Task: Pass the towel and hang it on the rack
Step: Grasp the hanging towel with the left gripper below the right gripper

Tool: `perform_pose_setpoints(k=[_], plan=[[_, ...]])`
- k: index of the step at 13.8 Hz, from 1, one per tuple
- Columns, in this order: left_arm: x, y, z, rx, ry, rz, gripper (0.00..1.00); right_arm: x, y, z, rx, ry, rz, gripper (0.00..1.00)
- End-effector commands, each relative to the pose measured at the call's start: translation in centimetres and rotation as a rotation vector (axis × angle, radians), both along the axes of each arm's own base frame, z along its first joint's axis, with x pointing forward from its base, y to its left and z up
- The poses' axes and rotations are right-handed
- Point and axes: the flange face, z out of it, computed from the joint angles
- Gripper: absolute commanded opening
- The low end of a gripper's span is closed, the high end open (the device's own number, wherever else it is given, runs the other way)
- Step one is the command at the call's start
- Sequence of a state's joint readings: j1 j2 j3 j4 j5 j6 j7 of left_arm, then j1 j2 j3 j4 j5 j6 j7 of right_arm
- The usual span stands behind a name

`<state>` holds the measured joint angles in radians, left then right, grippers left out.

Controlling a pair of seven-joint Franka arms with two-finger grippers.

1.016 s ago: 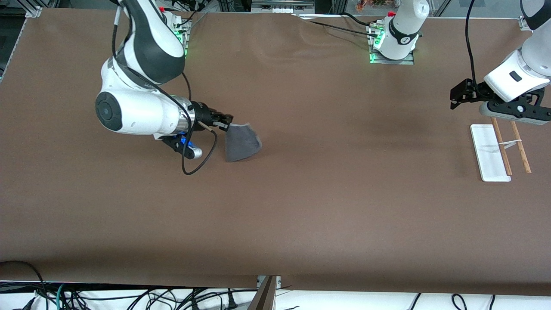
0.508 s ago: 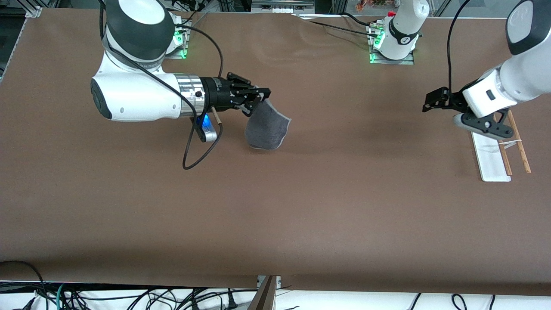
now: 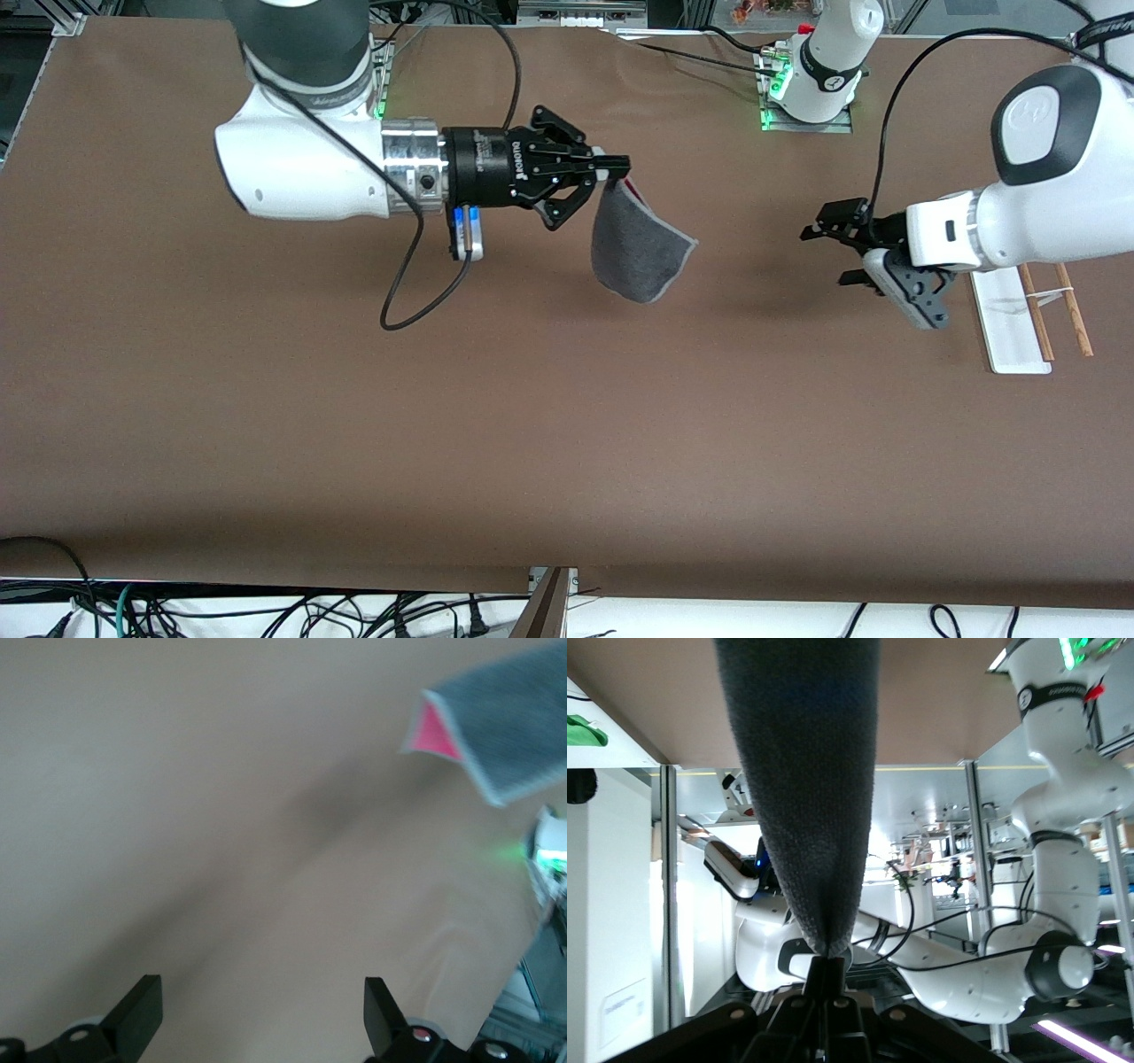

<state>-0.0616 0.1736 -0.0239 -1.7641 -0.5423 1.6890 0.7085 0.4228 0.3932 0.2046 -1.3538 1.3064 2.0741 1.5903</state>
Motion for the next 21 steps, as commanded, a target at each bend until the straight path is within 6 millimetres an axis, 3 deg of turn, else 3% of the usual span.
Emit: perform_pose_setpoints(k=[1,5,7,8,10,11,12,13,14,21], plan=[[0.1,-1.5,0.2,-0.171,-0.119,-0.143,1.0,-0.6,2.5,1.1,0.027,0.051,-0.074,0.0],[0.2,-5.2,1.2,-0.344,-0.299,-0.308,1.0,-2.3,5.7,0.9,0.022,0.02,-0.124,0.0],[0.2,-6.9,1.4,-0.351,-0.353,-0.339,0.99,-2.6,6.3,0.5,0.016,0.018,-0.125,0.0],[0.4,-7.5,1.3,-0.342,-0.378,-0.337,0.94,-2.6,6.4,0.5,0.014,0.014,-0.126,0.0],[0.7,-9.0,0.2,-0.342,-0.391,-0.353,0.74,-2.7,6.3,0.6,0.008,0.008,-0.125,0.0],[1.0,-9.4,-0.7,-0.348,-0.416,-0.379,0.56,-2.7,6.3,0.6,0.008,0.007,-0.126,0.0],[1.1,-9.7,-1.6,-0.353,-0.425,-0.401,0.47,-2.7,6.3,0.6,0.008,0.007,-0.126,0.0],[1.2,-9.6,-1.9,-0.362,-0.424,-0.399,0.19,-2.6,6.3,0.8,0.01,0.005,-0.126,0.0],[1.2,-9.6,-2.0,-0.365,-0.423,-0.397,0.0,-2.6,6.3,0.8,0.01,0.005,-0.126,0.0],[1.2,-9.7,-1.8,-0.366,-0.426,-0.396,0.0,-2.6,6.3,0.8,0.009,0.004,-0.126,0.0]])
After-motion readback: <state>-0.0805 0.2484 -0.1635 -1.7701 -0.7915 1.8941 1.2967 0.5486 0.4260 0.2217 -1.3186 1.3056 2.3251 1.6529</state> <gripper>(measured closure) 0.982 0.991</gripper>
